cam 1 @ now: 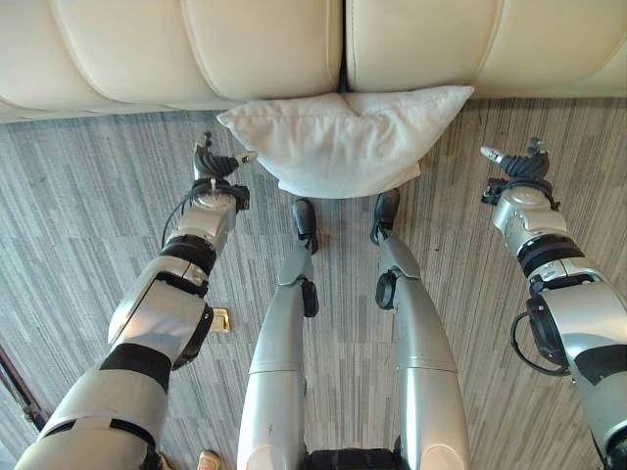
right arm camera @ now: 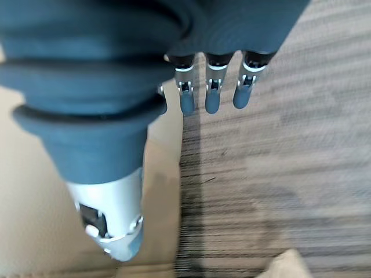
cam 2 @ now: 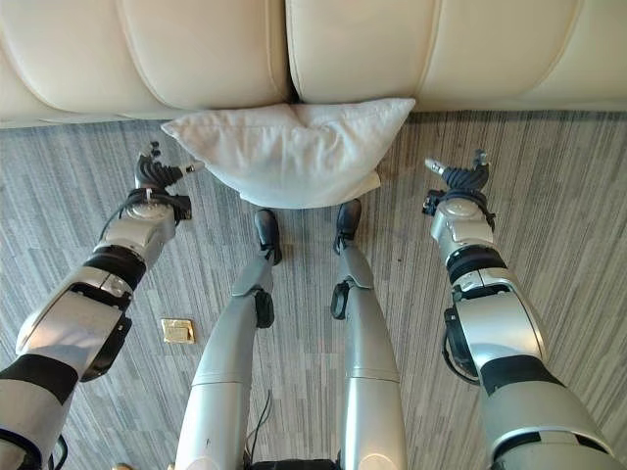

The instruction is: Pick up all the scattered cushions and arrange them neatly on the sofa.

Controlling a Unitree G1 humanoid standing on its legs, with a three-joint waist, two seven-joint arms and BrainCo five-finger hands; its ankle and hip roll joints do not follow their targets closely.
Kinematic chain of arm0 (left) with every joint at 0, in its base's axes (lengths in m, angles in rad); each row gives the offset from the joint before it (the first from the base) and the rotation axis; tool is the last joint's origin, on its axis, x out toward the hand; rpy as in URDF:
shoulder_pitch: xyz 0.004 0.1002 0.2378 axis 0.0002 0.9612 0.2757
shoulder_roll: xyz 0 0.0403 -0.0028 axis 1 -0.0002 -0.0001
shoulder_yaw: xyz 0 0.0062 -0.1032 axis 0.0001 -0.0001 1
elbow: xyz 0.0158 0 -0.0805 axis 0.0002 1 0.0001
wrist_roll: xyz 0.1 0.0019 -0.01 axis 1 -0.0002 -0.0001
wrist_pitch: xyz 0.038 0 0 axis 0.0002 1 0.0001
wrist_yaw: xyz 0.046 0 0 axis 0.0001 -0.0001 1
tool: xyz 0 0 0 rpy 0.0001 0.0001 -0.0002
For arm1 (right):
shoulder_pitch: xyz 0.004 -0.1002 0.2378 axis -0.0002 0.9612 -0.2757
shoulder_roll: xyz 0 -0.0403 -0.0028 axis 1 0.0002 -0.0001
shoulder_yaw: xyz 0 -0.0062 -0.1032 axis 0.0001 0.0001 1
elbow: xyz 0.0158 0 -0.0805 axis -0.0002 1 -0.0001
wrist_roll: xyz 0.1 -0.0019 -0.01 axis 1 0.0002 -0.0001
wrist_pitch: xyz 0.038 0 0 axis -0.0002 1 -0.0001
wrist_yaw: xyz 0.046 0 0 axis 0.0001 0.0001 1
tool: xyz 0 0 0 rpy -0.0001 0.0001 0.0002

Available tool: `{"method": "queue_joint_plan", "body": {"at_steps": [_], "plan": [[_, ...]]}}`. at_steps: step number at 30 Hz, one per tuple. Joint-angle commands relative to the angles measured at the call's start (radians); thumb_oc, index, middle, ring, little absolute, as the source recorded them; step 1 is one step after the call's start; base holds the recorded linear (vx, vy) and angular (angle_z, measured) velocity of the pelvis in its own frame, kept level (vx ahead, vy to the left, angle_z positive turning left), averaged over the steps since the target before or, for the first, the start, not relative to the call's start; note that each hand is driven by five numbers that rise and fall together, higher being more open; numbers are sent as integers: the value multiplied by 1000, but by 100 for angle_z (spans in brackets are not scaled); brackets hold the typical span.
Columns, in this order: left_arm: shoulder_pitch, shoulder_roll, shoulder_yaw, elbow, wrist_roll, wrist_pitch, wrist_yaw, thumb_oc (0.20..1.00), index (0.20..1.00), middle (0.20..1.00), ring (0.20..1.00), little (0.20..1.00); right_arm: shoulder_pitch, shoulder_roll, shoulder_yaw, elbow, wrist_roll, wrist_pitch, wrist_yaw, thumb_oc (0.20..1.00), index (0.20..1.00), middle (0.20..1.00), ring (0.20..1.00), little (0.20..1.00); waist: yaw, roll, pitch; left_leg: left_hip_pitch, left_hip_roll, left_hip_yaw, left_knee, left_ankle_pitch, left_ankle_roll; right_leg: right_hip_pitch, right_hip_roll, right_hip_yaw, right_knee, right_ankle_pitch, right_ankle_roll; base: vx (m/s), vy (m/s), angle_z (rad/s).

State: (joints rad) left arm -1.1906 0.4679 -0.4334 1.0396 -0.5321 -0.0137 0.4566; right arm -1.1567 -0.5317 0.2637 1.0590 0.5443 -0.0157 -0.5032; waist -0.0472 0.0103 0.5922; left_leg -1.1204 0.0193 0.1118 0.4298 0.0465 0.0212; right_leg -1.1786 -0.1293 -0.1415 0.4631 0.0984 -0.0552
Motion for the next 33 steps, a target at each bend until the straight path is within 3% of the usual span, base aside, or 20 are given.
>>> {"method": "queue_joint_plan", "body": {"at_steps": [1, 6, 7, 8, 11, 13, 17, 21, 28, 32, 33], "plan": [[41, 1, 26, -47, -12, -62, 38, 1000, 1000, 1000, 1000, 1000, 57, 34, 71, -72, -1, -72, -24, 1000, 1000, 1000, 1000, 1000, -10, -19, -72, -47, -10, -46, 106, -121, -45, -35, -17, 46, 145, -228, 98, 87, -19, -10], [-61, -96, -59, -132, -23, -96, 31, 1000, 1000, 1000, 1000, 1000, -72, 99, 166, -170, -6, -127, -11, 1000, 1000, 1000, 1000, 1000, -17, -27, -72, -182, -23, -47, 241, -157, -38, -174, -21, 64, 274, -260, 91, 54, -7, -1], [-72, -130, -73, -164, -50, -107, 21, 495, 495, 495, 495, 495, -99, 118, 176, -181, -4, -142, -9, 642, 642, 642, 642, 642, -15, -25, -72, -193, -25, -48, 261, -163, -37, -189, -20, 67, 295, -264, 90, 29, -4, 10], [-79, -155, -84, -166, -64, -112, 13, 200, 200, 200, 200, 200, -117, 120, 183, -177, -17, -147, -20, 200, 200, 200, 200, 200, -16, -24, -72, -201, -27, -50, 273, -165, -36, -198, -20, 72, 308, -267, 88, 12, 13, 6], [-100, -256, -93, -183, -118, -133, -17, 200, 200, 200, 200, 200, -140, 190, 143, -175, 36, -197, -24, 200, 200, 200, 200, 200, -18, -19, -72, -210, -36, -53, 295, -170, -32, -209, -17, 75, 331, -271, 86, 2, 2, 1], [-95, -274, -88, -186, -146, -141, -24, 200, 200, 200, 200, 200, -139, 210, 130, -178, 54, -209, -20, 200, 200, 200, 200, 200, -17, -18, -72, -201, -37, -52, 284, -168, -33, -200, -14, 75, 320, -267, 87, -18, 5, -6], [-10, -404, -37, -283, -281, -190, -31, 200, 200, 200, 200, 200, -65, 296, 43, -279, 93, -264, -26, 200, 200, 200, 200, 200, -21, -20, -79, -108, -42, -56, 173, -135, -45, -106, -2, 67, 220, -242, 97, -51, -1, -7], [75, -433, -22, -374, -288, -197, -17, 200, 200, 200, 200, 200, 38, 322, 5, -356, 79, -275, -40, 200, 200, 200, 200, 200, -22, -23, -92, 4, -41, -63, 69, -110, -55, 3, 1, 58, 129, -219, 107, -71, 10, 3], [347, -371, 18, -630, -280, -163, -28, 200, 200, 200, 200, 200, 381, 304, 1, -594, -6, -178, 15, 200, 200, 200, 200, 200, -14, -38, -105, 377, -41, -75, -158, -61, -69, 378, 14, 26, -107, -174, 121, -32, 28, -5], [566, -290, 37, -780, -162, -112, -43, 200, 200, 200, 200, 200, 615, 282, 2, -717, -70, -122, 80, 200, 200, 200, 200, 200, -4, -43, -145, 604, -37, -78, -275, -46, -69, 618, 17, 2, -228, -154, 130, 94, 19, -14], [694, -259, 61, -848, -100, -91, -58, 200, 200, 200, 200, 200, 732, 280, -2, -764, -93, -104, 118, 200, 200, 200, 200, 200, 2, -45, -186, 704, -32, -72, -327, -39, -67, 728, 19, -4, -286, -143, 136, 149, 22, -6]]}}
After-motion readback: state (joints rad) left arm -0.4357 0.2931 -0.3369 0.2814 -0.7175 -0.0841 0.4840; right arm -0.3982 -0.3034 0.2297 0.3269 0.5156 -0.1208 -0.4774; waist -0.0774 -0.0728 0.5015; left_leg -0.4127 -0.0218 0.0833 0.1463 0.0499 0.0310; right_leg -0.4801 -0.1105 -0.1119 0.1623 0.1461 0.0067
